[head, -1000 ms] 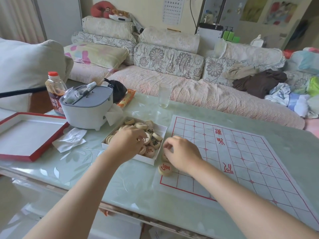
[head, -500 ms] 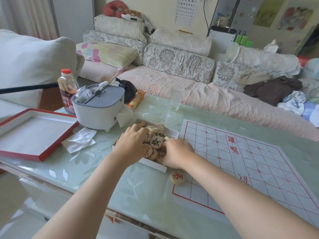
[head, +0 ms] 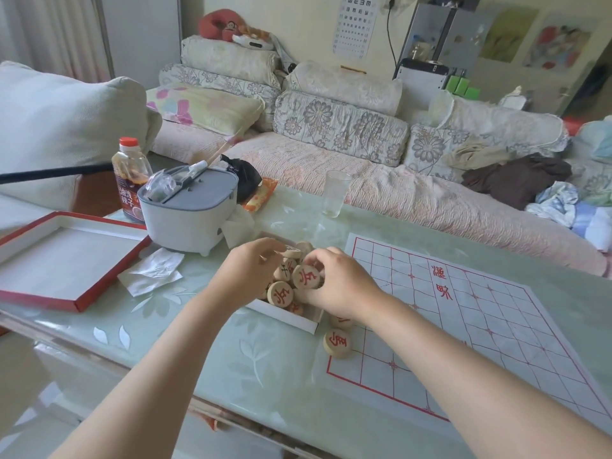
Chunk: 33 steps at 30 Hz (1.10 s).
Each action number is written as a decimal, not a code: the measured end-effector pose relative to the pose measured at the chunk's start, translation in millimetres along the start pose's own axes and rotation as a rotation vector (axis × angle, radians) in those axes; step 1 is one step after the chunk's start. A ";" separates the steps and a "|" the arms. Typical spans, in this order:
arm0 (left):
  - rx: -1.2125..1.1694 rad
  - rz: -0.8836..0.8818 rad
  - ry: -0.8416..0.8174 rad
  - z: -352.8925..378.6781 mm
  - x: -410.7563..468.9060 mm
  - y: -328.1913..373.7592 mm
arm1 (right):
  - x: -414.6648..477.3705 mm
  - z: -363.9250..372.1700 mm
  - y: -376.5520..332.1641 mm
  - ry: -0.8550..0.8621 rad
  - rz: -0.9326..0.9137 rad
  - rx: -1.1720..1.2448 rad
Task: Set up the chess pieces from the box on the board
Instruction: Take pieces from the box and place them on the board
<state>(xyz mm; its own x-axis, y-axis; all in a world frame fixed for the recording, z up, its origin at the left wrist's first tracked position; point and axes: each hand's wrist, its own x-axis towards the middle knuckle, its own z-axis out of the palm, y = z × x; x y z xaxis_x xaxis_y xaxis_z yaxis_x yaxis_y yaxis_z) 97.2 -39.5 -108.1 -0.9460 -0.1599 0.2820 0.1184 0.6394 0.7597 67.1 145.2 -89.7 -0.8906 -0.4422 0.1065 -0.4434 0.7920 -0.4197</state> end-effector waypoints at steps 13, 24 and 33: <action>-0.002 -0.172 0.093 -13.3 0.5 -13.7 | 3.4 35.0 -9.0 -0.065 -0.186 -0.049; 0.124 -0.133 0.052 0.5 1.1 -6.5 | 1.6 30.0 -3.0 -0.028 -0.219 -0.227; 0.063 0.043 -0.111 55.5 -3.3 51.3 | -53.8 -34.4 78.6 0.039 0.051 -0.176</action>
<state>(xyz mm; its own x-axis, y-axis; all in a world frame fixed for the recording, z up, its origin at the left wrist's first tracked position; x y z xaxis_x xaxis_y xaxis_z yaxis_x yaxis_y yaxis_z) 89.7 35.6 -102.6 -0.9685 -0.0497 0.2440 0.1431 0.6905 0.7091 76.7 245.7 -97.4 -0.9139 -0.3859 0.1256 -0.4057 0.8759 -0.2612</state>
